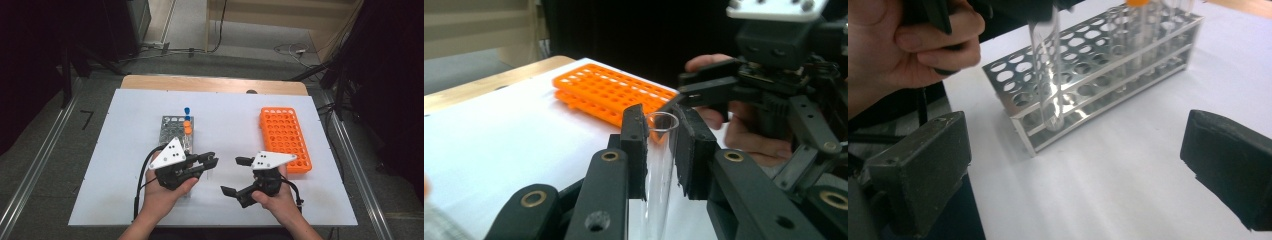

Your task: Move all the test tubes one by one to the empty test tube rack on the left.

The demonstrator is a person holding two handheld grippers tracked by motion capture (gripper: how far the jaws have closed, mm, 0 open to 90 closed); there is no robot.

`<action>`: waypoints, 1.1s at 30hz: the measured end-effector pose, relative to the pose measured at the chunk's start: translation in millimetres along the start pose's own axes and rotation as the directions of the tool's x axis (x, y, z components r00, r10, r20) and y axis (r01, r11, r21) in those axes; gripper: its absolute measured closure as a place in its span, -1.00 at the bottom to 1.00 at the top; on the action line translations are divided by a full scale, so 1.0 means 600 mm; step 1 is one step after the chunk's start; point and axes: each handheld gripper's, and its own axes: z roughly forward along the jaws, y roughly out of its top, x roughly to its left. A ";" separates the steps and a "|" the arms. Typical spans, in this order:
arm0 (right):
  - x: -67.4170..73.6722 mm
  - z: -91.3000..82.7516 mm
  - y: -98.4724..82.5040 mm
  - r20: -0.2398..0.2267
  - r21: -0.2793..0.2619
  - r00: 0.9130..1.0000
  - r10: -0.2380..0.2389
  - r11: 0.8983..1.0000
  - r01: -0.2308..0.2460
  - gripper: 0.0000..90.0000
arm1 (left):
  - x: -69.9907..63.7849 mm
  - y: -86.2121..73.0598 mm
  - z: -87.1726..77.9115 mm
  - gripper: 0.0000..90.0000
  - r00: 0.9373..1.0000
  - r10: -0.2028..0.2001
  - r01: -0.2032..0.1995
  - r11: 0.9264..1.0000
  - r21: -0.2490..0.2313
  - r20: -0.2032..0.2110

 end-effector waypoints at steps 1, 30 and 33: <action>-0.004 -0.005 -0.004 0.024 0.002 1.000 -0.002 1.000 0.002 -1.00 | 0.004 0.001 -0.002 0.70 1.000 -0.008 0.008 1.000 -0.005 -0.006; -0.076 -0.140 -0.098 0.226 -0.059 0.967 0.117 0.993 -0.107 -1.00 | 0.101 -0.011 -0.031 0.70 0.971 -0.087 0.070 0.994 -0.084 -0.223; -0.078 -0.147 -0.105 0.230 -0.058 0.965 0.124 0.992 -0.114 -1.00 | 0.102 -0.016 -0.026 0.70 0.970 -0.088 0.072 0.994 -0.080 -0.228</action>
